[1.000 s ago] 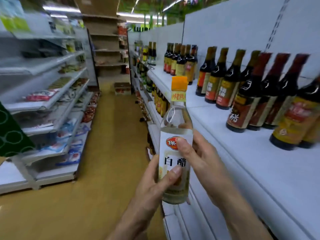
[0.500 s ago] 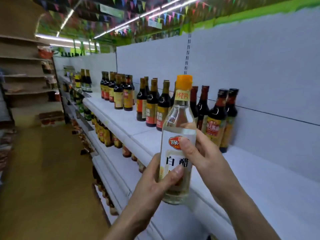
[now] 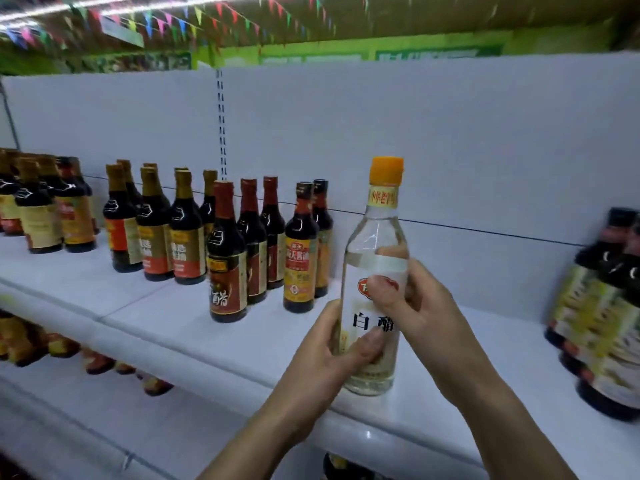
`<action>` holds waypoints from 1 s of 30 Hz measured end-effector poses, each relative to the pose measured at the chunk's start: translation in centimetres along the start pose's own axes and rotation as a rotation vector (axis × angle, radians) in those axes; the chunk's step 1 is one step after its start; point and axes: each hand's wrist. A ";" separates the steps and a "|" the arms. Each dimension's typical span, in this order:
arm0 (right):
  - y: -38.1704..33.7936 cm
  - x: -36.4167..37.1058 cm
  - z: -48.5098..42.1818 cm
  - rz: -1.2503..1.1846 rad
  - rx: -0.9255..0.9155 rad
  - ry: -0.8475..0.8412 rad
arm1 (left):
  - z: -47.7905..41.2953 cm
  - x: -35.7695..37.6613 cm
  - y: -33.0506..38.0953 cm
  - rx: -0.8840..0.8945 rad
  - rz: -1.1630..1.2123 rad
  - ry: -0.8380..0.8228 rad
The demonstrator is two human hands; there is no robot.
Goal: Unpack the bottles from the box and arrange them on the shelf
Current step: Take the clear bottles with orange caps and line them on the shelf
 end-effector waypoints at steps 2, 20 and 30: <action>0.1 -1.5 0.2 0.042 0.002 0.047 | -0.7 1.5 -0.4 -0.003 -0.004 -0.045; 3.5 -12.5 0.0 0.155 0.096 0.234 | -4.7 11.9 -3.7 -0.079 -0.016 -0.292; 6.9 -14.3 -2.2 0.154 0.117 0.198 | -7.6 13.0 -6.1 -0.110 -0.101 -0.278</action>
Point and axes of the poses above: each hand's wrist, its own z-axis away from the middle knuckle, its own x-axis out of the palm, y = z × x, and after that the axes turned 9 degrees about y, right-handed
